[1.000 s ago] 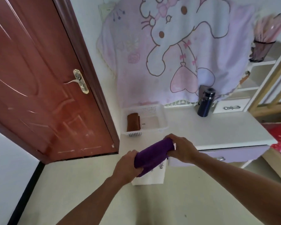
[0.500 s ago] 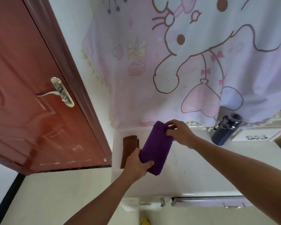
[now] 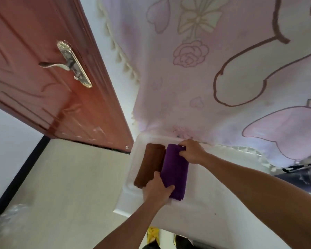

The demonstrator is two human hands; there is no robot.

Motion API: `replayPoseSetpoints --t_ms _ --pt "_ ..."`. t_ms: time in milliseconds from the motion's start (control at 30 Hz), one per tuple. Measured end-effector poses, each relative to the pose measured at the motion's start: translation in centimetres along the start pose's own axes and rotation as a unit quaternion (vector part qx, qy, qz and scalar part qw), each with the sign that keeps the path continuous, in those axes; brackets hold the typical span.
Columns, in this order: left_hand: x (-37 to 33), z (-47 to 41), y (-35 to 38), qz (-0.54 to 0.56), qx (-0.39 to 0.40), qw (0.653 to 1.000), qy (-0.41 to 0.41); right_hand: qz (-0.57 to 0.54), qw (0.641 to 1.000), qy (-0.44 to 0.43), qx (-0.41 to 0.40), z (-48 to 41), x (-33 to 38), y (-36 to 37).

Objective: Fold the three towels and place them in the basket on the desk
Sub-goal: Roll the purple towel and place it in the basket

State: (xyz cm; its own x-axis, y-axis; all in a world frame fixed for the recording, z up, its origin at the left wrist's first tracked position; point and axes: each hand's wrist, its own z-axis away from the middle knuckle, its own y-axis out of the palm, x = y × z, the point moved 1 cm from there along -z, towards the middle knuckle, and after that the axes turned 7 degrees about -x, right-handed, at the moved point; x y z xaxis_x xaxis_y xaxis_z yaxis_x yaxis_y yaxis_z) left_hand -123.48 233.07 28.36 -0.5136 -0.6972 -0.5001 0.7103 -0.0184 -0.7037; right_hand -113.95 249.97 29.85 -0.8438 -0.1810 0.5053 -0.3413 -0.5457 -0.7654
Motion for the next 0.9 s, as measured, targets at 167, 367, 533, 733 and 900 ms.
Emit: replayPoseSetpoints --t_ms 167,367,533,733,900 --pt "-0.2 -0.3 1.1 -0.039 -0.062 0.997 -0.012 0.023 1.0 -0.008 -0.001 -1.9 -1.2 2.5" --pt "0.2 0.3 2.0 -0.143 -0.171 0.973 0.053 0.032 0.998 -0.014 -0.049 -2.0 -2.0 4.9" --pt "0.8 0.2 2.0 -0.254 -0.158 0.94 0.167 0.018 0.998 -0.04 -0.052 -1.9 -2.3 5.0" --pt "0.5 -1.0 0.9 -0.241 -0.08 0.953 0.165 0.154 0.962 -0.172 -0.143 0.5 -2.5 1.6" --pt "1.3 -1.4 0.1 -0.242 -0.03 0.948 0.206 0.177 0.967 -0.185 0.0 0.5 -1.9 3.5"
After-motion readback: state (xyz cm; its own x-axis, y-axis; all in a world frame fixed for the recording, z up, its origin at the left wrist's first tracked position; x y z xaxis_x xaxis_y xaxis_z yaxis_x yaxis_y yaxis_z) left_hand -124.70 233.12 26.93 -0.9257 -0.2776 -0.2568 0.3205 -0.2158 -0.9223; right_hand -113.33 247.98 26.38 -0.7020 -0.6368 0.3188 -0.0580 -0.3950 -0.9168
